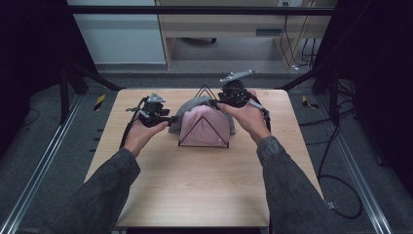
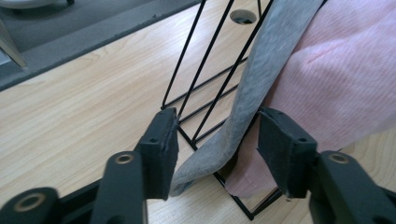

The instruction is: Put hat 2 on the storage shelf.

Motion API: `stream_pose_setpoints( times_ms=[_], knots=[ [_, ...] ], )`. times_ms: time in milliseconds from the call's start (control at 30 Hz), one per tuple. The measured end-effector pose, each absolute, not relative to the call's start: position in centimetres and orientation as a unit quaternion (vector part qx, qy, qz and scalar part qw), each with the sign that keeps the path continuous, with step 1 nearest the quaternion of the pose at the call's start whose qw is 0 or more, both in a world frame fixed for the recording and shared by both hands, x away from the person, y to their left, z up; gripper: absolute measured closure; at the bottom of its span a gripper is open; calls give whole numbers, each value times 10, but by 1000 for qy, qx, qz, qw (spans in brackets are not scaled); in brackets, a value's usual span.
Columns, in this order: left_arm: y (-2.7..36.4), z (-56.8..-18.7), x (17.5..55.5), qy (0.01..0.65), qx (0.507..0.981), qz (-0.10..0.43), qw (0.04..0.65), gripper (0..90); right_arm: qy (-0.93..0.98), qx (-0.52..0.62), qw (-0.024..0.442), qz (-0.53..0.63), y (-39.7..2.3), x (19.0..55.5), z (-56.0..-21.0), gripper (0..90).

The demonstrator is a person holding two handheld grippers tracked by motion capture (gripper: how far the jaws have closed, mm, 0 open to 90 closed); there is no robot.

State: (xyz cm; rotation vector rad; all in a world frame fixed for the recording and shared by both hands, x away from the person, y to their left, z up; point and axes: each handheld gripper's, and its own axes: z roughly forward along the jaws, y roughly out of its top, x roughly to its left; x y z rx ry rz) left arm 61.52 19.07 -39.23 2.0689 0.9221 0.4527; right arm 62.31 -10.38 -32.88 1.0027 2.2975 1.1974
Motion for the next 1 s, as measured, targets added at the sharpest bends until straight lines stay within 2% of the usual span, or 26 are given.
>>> stream_pose_setpoints(
  times_ms=[300,500,767,1000],
  knots=[
    [193,-381,610,375,806,177,423,301,808,361,184,429,-103,619,-325,414],
    [193,-375,605,376,803,175,428,192,802,368,188,432,-101,615,-321,304],
    [192,-358,599,369,799,173,443,120,794,378,182,440,-102,613,-317,193],
    [191,-354,594,367,798,170,447,104,793,382,186,438,-103,609,-315,166]
  ],
)
